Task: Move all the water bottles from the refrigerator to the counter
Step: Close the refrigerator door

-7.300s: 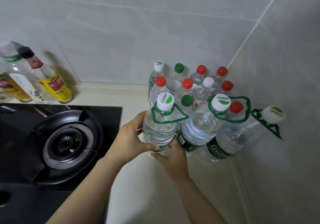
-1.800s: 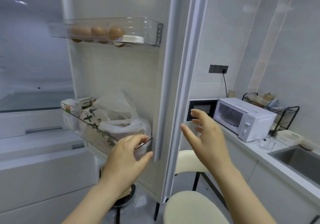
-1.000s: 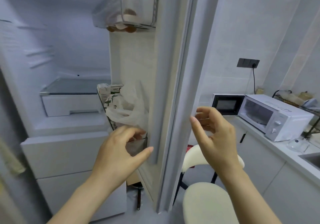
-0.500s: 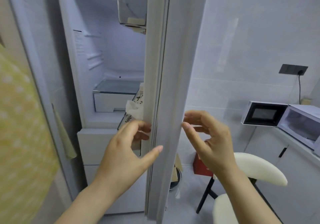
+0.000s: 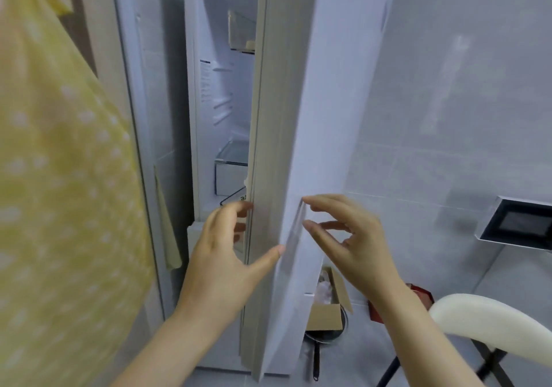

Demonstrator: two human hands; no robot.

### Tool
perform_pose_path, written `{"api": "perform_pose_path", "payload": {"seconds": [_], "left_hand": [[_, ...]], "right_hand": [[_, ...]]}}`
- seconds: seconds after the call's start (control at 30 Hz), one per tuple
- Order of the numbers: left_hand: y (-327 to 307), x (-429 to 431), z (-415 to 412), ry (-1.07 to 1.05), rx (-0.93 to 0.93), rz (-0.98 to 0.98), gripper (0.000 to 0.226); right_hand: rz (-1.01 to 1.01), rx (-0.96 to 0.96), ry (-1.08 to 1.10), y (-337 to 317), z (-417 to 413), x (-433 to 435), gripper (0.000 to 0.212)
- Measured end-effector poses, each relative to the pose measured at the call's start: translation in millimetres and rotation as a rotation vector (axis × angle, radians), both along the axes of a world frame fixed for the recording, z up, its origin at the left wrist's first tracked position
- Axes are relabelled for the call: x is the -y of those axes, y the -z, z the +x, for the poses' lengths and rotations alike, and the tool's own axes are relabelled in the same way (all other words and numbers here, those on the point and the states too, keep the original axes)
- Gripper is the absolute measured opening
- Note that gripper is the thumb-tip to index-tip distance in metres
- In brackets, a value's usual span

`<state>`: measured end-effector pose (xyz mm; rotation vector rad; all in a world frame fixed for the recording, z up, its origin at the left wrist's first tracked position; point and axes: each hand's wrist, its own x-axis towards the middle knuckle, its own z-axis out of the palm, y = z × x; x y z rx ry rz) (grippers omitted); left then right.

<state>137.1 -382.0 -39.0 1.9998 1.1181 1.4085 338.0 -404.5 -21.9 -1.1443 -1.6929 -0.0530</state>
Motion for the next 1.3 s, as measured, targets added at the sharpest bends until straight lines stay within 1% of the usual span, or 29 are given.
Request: {"api": "perform_pose_path", "payload": {"seconds": [0.1, 0.23, 0.4, 0.53, 0.7, 0.83, 0.9, 0.97, 1.03, 1.3], "left_hand": [[1, -20, -8, -0.046, 0.05, -0.027, 0.063], [5, -48, -18, -0.08, 0.138, -0.062, 0.056], [11, -84, -30, -0.12, 0.23, -0.082, 0.056], [17, -113, -36, -0.224, 0.223, -0.032, 0.053], [23, -145, -40, -0.341, 0.23, -0.05, 0.056], [21, -173, -43, -0.386, 0.229, -0.055, 0.055], [20, -189, -47, -0.412, 0.212, -0.067, 0.059], [21, -205, -51, -0.441, 0.199, -0.071, 0.07], [22, -222, -54, -0.454, 0.191, -0.068, 0.073], [19, -305, -68, -0.402, 0.123, -0.081, 0.067]], "right_hand": [[-0.011, 0.042, -0.015, 0, -3, -26, 0.033], [0.018, 0.113, 0.012, 3, -3, -65, 0.038], [0.089, 0.155, 0.021, 6, -7, -115, 0.054], [0.126, 0.216, -0.011, 13, -13, -155, 0.065], [0.199, 0.277, -0.044, 20, -19, -197, 0.07], [0.25, 0.32, -0.024, 24, -23, -227, 0.07], [0.255, 0.33, 0.001, 26, -26, -240, 0.07], [0.258, 0.342, 0.027, 29, -30, -252, 0.072], [0.268, 0.356, 0.057, 31, -34, -265, 0.074], [0.253, 0.402, 0.211, 36, -53, -322, 0.085]]}}
